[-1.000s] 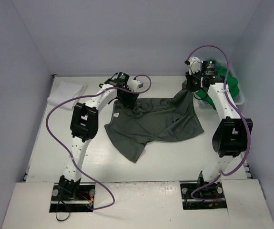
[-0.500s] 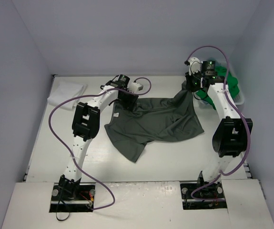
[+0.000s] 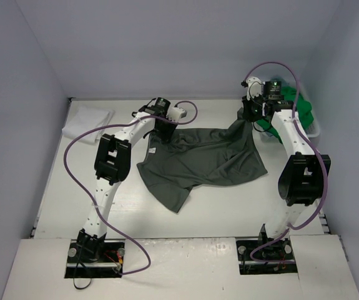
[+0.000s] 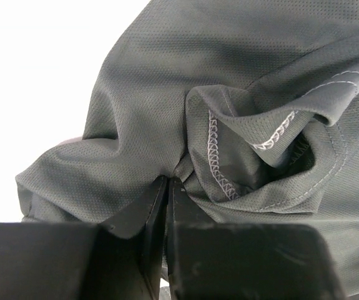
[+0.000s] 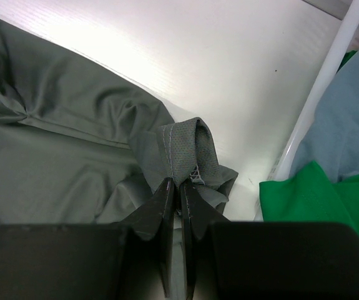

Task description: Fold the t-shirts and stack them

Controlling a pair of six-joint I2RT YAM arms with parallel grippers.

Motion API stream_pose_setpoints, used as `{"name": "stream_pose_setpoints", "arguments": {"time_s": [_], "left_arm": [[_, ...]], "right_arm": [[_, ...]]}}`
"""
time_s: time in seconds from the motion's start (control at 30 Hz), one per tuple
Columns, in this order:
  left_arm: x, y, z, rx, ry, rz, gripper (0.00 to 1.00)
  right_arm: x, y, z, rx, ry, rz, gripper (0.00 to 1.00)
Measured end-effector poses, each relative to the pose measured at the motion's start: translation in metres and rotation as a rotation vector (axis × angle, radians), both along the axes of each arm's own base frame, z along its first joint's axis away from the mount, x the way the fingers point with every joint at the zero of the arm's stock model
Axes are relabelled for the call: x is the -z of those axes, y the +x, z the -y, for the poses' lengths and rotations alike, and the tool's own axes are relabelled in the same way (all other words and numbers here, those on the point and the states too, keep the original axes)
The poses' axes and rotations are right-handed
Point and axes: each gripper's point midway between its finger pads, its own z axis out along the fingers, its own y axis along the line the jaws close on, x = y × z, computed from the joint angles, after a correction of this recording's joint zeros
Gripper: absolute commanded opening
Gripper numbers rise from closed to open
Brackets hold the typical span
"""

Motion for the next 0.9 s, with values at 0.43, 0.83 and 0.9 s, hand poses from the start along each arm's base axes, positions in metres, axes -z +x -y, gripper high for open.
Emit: {"name": "stream_pose_setpoints", "arguments": {"time_s": [0.43, 0.83, 0.9], "left_arm": [[-0.075, 0.009, -0.016, -0.043, -0.031, 0.138, 0.00], [-0.104, 0.014, -0.050, -0.112, -0.041, 0.184, 0.00], [-0.104, 0.013, -0.056, -0.120, -0.041, 0.178, 0.00]], "right_arm": [[0.002, -0.002, -0.002, -0.009, 0.010, -0.006, 0.00], [0.002, -0.001, -0.002, -0.010, 0.010, -0.005, 0.00], [0.002, -0.001, -0.002, -0.010, 0.010, -0.005, 0.00]]}}
